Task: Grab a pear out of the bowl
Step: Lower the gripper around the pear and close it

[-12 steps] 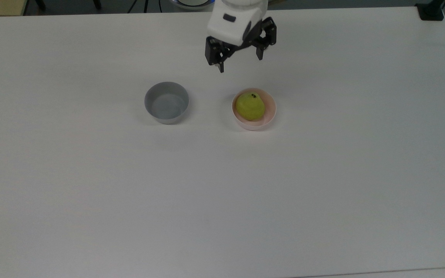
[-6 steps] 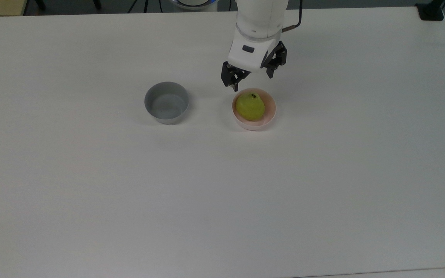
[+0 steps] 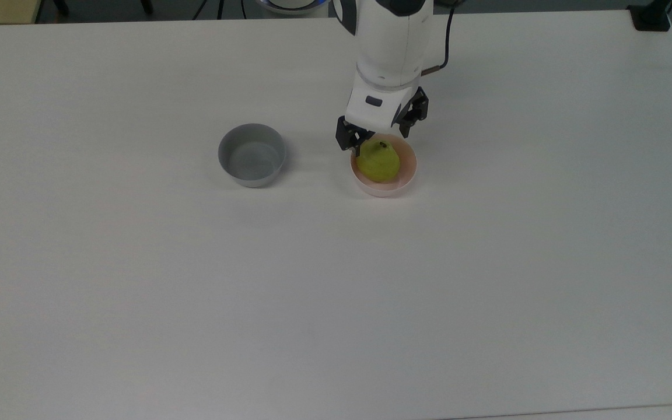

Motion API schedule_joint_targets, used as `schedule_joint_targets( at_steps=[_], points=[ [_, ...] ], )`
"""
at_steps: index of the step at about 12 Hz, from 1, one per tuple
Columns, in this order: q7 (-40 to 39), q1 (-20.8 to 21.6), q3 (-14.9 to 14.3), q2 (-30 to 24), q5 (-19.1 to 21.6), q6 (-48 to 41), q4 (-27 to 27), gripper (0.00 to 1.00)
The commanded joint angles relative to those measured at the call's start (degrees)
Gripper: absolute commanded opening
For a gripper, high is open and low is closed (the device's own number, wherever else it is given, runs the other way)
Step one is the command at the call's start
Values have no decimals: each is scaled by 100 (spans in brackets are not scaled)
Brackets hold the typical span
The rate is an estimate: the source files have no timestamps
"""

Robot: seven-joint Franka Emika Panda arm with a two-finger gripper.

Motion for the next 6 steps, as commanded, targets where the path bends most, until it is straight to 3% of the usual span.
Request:
schedule_joint_targets(
  at_steps=[1,3,5,6],
  points=[
    [-35,62,-37,135,-76,367,-88,97],
    [-35,62,-37,179,-102,429,-88,91],
    [-9,62,-37,276,-146,438,-88,68],
    [17,62,-37,285,-146,438,-88,52]
  ],
)
